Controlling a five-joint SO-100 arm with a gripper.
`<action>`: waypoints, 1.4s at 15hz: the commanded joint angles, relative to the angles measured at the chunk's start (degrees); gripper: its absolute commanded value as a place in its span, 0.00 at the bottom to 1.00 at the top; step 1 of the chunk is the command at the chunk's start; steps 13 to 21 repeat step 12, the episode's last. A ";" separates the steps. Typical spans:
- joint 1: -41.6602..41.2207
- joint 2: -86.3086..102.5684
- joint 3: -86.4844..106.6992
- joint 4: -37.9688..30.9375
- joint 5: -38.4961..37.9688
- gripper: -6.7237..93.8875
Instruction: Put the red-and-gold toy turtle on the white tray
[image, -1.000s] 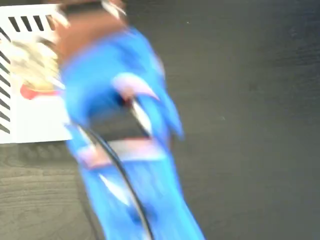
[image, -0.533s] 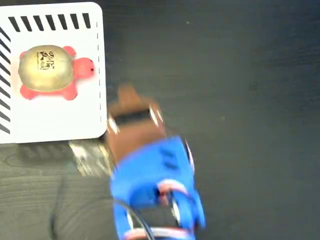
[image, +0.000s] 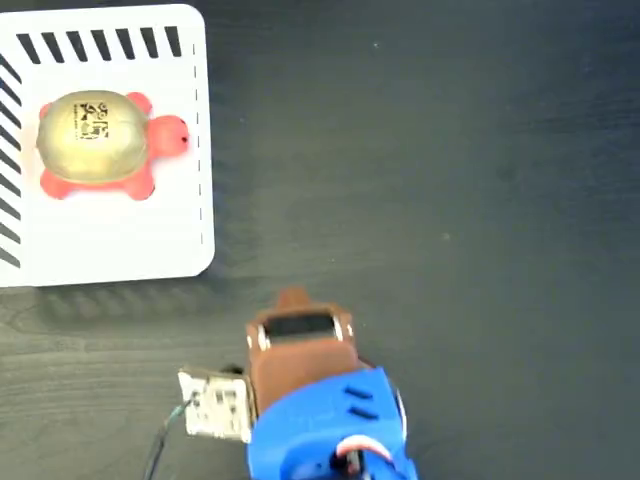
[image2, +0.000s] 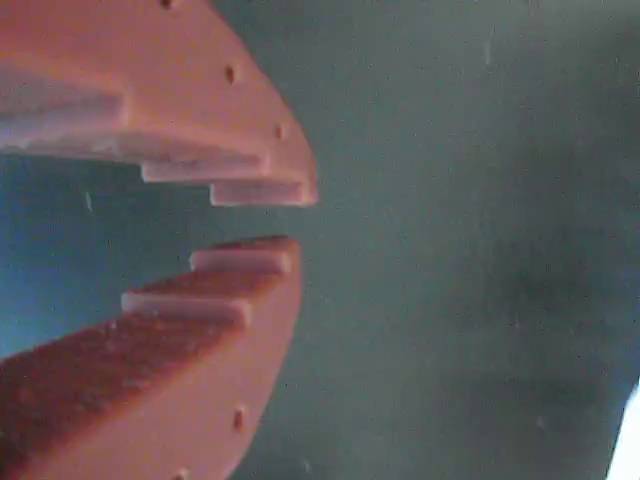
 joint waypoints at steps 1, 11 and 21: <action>1.14 7.38 0.00 5.71 1.93 0.07; 0.70 7.91 0.18 5.80 1.32 0.07; 0.70 7.91 0.18 5.80 1.32 0.07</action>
